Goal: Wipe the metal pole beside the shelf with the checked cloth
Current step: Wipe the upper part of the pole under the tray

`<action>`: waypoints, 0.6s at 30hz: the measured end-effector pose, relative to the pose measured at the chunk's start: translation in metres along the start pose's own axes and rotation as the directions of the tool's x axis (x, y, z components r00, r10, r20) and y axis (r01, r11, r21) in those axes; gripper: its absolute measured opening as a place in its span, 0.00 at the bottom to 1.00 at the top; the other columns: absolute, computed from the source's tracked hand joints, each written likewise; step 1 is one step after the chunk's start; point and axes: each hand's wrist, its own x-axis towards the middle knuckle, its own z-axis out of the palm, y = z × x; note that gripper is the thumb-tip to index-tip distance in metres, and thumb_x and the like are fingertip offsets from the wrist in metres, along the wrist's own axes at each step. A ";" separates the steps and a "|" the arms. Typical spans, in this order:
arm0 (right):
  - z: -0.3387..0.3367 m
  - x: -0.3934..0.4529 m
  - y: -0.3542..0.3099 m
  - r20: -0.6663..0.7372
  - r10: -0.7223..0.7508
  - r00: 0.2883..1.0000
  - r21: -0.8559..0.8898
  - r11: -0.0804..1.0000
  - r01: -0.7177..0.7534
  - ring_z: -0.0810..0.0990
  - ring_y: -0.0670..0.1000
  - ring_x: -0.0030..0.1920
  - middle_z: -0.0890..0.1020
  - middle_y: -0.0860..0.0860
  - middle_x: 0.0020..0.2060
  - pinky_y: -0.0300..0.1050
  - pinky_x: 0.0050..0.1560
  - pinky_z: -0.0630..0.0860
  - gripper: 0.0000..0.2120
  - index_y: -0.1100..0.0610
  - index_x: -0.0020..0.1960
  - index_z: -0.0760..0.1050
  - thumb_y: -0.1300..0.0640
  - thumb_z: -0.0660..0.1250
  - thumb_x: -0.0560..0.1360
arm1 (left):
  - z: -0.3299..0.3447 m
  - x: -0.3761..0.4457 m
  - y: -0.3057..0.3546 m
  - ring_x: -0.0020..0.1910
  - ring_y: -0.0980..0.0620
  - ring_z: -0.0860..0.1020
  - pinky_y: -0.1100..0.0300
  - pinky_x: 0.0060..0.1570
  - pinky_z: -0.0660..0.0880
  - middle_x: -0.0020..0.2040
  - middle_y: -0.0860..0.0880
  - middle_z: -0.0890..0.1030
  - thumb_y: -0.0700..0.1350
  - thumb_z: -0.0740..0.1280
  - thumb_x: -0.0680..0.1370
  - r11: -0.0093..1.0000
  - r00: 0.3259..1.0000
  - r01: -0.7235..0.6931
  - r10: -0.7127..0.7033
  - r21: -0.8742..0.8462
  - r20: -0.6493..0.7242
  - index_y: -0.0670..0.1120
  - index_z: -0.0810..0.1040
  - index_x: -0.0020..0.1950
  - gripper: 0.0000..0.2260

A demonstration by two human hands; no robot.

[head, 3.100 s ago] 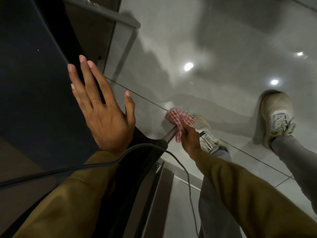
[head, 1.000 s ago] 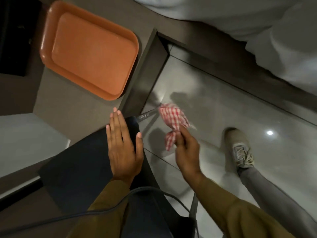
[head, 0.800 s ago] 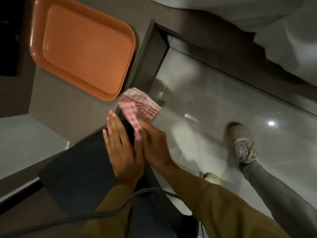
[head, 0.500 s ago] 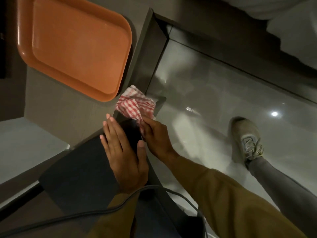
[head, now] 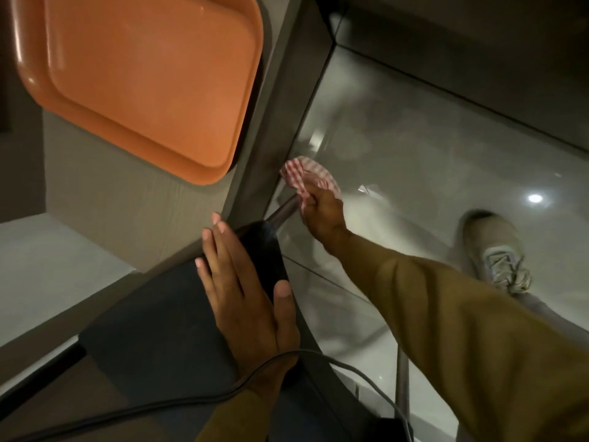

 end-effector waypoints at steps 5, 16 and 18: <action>-0.006 -0.094 -0.022 -0.021 -0.176 0.984 0.199 0.964 0.177 0.82 0.31 0.47 0.83 0.29 0.46 0.26 0.47 0.78 0.14 0.48 0.63 0.77 0.53 0.60 0.80 | -0.004 0.001 0.001 0.91 0.47 0.51 0.50 0.91 0.44 0.91 0.43 0.56 0.62 0.44 0.88 1.000 1.000 0.001 -0.002 0.016 0.029 0.40 0.51 0.90 0.36; -0.004 -0.016 0.014 0.015 -0.099 0.995 0.017 0.995 0.099 0.83 0.62 0.57 0.85 0.62 0.57 0.48 0.60 0.79 0.15 0.61 0.67 0.77 0.62 0.62 0.82 | -0.009 0.000 0.010 0.91 0.47 0.50 0.49 0.91 0.43 0.90 0.41 0.55 0.67 0.40 0.86 0.998 0.995 0.065 -0.065 -0.002 0.069 0.37 0.53 0.89 0.42; -0.001 0.012 0.023 0.037 -0.064 0.997 -0.050 0.997 0.066 0.81 0.64 0.62 0.82 0.63 0.61 0.56 0.64 0.76 0.16 0.61 0.69 0.75 0.61 0.61 0.82 | -0.012 0.003 0.014 0.91 0.46 0.50 0.49 0.91 0.43 0.90 0.41 0.56 0.68 0.40 0.86 0.998 0.995 0.067 -0.065 -0.020 0.077 0.36 0.53 0.88 0.42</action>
